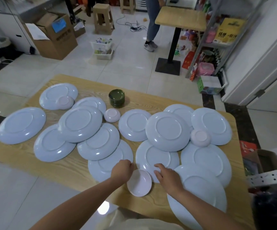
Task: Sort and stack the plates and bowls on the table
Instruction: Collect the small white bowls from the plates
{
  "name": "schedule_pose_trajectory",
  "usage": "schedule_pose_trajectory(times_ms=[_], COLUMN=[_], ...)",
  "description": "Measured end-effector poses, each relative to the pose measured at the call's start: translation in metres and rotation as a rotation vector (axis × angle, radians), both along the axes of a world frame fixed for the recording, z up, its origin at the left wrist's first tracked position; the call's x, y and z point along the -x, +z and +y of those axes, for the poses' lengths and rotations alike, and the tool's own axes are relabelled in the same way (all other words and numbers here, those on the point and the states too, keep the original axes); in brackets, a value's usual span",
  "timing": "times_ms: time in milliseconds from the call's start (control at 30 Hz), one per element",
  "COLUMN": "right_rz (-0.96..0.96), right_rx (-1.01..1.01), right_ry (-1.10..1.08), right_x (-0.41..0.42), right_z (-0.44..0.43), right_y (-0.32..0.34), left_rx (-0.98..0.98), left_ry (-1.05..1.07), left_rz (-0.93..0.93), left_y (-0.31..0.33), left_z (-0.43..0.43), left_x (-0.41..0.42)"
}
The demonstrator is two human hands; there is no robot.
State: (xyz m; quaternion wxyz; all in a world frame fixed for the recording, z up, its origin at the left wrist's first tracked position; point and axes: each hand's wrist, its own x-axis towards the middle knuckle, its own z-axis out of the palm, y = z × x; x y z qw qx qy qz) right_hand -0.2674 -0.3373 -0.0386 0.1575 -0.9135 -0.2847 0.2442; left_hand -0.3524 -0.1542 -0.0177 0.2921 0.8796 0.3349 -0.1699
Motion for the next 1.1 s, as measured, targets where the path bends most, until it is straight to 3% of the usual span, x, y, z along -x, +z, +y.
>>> schedule_pose_trajectory(times_ms=[133, 233, 367, 667, 1100], right_rz=[-0.237, -0.277, -0.31, -0.314, -0.328], right_rx=[0.026, 0.002, 0.153, 0.3, 0.396], right_ry=[-0.224, -0.401, -0.477, -0.332, -0.293], right_x=[-0.043, -0.079, -0.115, -0.157, -0.187], right_z=[-0.017, -0.039, -0.063, -0.053, -0.044], right_y=[0.021, 0.033, 0.04, 0.04, 0.02], left_rx=[-0.146, -0.172, -0.226, -0.24, -0.233], left_ry=[-0.102, -0.202, -0.298, -0.49, -0.546], left_rz=[-0.12, -0.185, -0.164, -0.109, -0.114], left_y=[0.013, 0.018, 0.016, 0.005, -0.019], left_z=[0.009, 0.015, 0.019, 0.015, 0.024], left_x=[-0.028, -0.055, -0.083, -0.126, -0.142])
